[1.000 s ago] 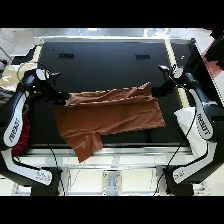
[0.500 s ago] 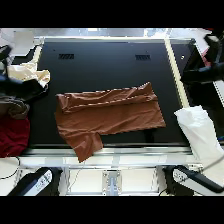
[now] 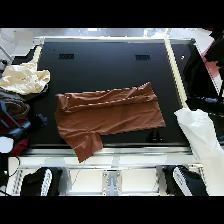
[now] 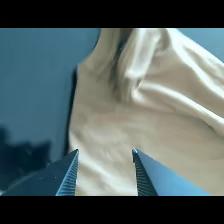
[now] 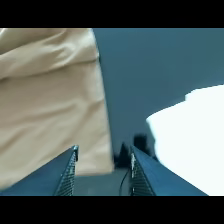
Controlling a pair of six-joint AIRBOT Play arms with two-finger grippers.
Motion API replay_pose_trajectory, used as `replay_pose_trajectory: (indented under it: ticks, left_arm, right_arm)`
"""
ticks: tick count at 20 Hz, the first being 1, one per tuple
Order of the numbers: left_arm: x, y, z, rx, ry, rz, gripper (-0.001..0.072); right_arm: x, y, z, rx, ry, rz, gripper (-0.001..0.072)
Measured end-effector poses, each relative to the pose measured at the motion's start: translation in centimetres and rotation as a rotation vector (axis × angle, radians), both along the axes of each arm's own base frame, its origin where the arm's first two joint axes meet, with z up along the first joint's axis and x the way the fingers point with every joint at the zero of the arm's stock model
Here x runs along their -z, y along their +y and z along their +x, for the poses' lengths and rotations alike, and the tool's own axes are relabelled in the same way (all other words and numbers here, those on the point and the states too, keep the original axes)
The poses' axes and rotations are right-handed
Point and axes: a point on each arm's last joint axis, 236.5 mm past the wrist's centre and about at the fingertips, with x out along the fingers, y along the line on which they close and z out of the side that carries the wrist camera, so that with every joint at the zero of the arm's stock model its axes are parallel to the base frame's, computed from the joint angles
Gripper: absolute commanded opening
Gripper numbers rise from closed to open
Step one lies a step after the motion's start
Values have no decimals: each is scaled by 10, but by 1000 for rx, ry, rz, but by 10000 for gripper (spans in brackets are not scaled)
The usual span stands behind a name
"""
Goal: Fold the shirts.
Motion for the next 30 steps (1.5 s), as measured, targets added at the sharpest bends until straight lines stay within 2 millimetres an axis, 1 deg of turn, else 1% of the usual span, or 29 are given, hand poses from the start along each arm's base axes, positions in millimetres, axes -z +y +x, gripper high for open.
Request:
replay_pose_trajectory:
  ticks: [1, 2, 3, 4, 5, 6, 8, 10, 11, 13, 14, 16, 19, 21, 24, 28, 29, 30]
  left_arm:
    - [12, -6, -7, -30, 27, -60, 438]
    - [22, -13, -12, -43, 54, -109, 515]
    - [29, -21, -15, -47, 68, -155, 548]
    - [37, -31, -19, -43, 97, -204, 604]
    - [45, -40, -24, -34, 132, -250, 621]
    - [52, -48, -29, -23, 170, -286, 622]
    - [65, -65, -39, 16, 251, -350, 624]
    - [77, -80, -50, 79, 332, -395, 624]
    - [82, -87, -56, 117, 374, -414, 624]
    - [92, -102, -76, 208, 479, -450, 621]
    - [94, -108, -83, 245, 517, -467, 610]
    - [98, -119, -97, 317, 582, -484, 611]
    - [100, -133, -113, 403, 647, -484, 611]
    - [103, -139, -116, 420, 664, -470, 610]
    - [109, -144, -112, 409, 664, -450, 609]
    - [123, -145, -107, 367, 696, -446, 609]
    - [126, -146, -104, 354, 695, -450, 604]
    - [127, -148, -100, 337, 692, -465, 561]
  right_arm:
    - [-7, -5, 5, 16, -42, -16, 386]
    - [-17, -9, 11, 33, -89, -27, 387]
    - [-25, -13, 16, 64, -131, -21, 389]
    - [-31, -16, 20, 98, -163, -1, 390]
    - [-33, -17, 23, 124, -176, 20, 391]
    - [-31, -18, 24, 145, -177, 40, 391]
    - [-21, -18, 24, 171, -152, 77, 391]
    - [-5, -16, 22, 183, -98, 107, 391]
    - [3, -15, 21, 186, -73, 119, 391]
    - [13, -13, 21, 190, -41, 139, 391]
    - [15, -13, 22, 193, -36, 147, 391]
    - [17, -13, 22, 196, -28, 153, 391]
    - [19, -13, 23, 199, -27, 159, 391]
    - [18, -13, 24, 200, -32, 159, 391]
    - [18, -13, 24, 201, -33, 161, 390]
    - [18, -13, 24, 202, -33, 161, 390]
    - [18, -13, 24, 202, -33, 162, 390]
    - [18, -13, 24, 202, -33, 162, 390]
